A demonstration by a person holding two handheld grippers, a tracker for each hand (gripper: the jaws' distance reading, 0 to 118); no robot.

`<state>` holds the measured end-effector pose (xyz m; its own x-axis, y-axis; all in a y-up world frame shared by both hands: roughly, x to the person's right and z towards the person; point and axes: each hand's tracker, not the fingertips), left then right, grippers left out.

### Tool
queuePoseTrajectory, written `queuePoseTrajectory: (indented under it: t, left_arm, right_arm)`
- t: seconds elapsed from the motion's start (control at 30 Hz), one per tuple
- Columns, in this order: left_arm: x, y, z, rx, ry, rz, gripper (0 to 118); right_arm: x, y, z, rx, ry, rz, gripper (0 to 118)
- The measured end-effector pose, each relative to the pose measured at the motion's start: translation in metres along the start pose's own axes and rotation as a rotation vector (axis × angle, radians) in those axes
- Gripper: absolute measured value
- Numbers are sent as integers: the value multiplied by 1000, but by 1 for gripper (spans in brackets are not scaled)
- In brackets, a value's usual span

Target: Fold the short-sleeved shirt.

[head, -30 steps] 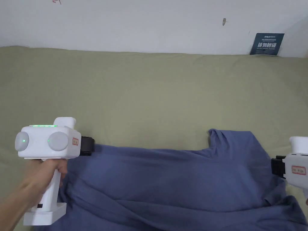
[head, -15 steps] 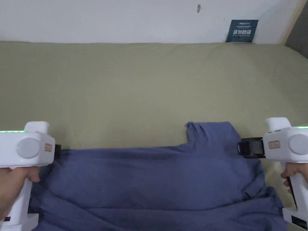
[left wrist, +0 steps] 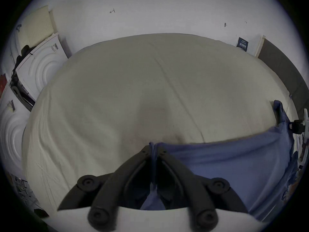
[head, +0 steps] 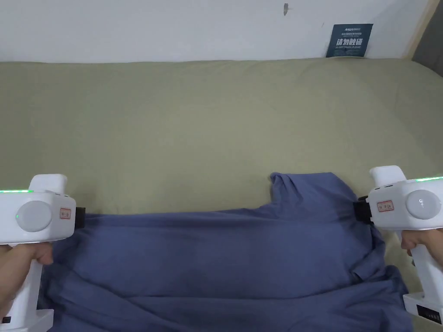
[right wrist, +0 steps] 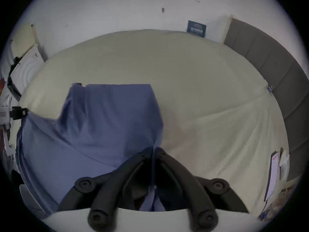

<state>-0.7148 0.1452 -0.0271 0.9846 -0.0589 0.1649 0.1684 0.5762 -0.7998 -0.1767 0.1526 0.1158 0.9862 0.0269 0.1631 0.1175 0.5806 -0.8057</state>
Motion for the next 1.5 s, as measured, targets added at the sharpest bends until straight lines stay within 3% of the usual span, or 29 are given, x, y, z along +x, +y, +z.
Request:
queuePoseTrajectory:
  t: [0.1,0.37,0.67,1.03,1.17,1.33,1.5]
  left_arm:
    - [-9,-5,23,28,-12,15,6]
    - [-32,-45,89,102,-54,56,6]
    - [-58,-112,158,178,-100,81,6]
    - [-66,-198,143,150,-125,100,5]
    - [-66,-197,147,185,-136,106,6]
    - [-56,-189,142,115,-78,26,6]
    - [-54,-189,140,83,-71,40,6]
  right_arm:
    - [10,0,19,57,29,-65,7]
    - [7,-29,104,135,67,-53,7]
    - [-4,-104,178,215,104,-51,7]
    - [-15,-192,149,111,100,-84,7]
    - [-9,-196,130,87,94,-119,7]
    - [-13,-193,126,75,80,-113,7]
    - [-17,-191,134,74,68,-98,8]
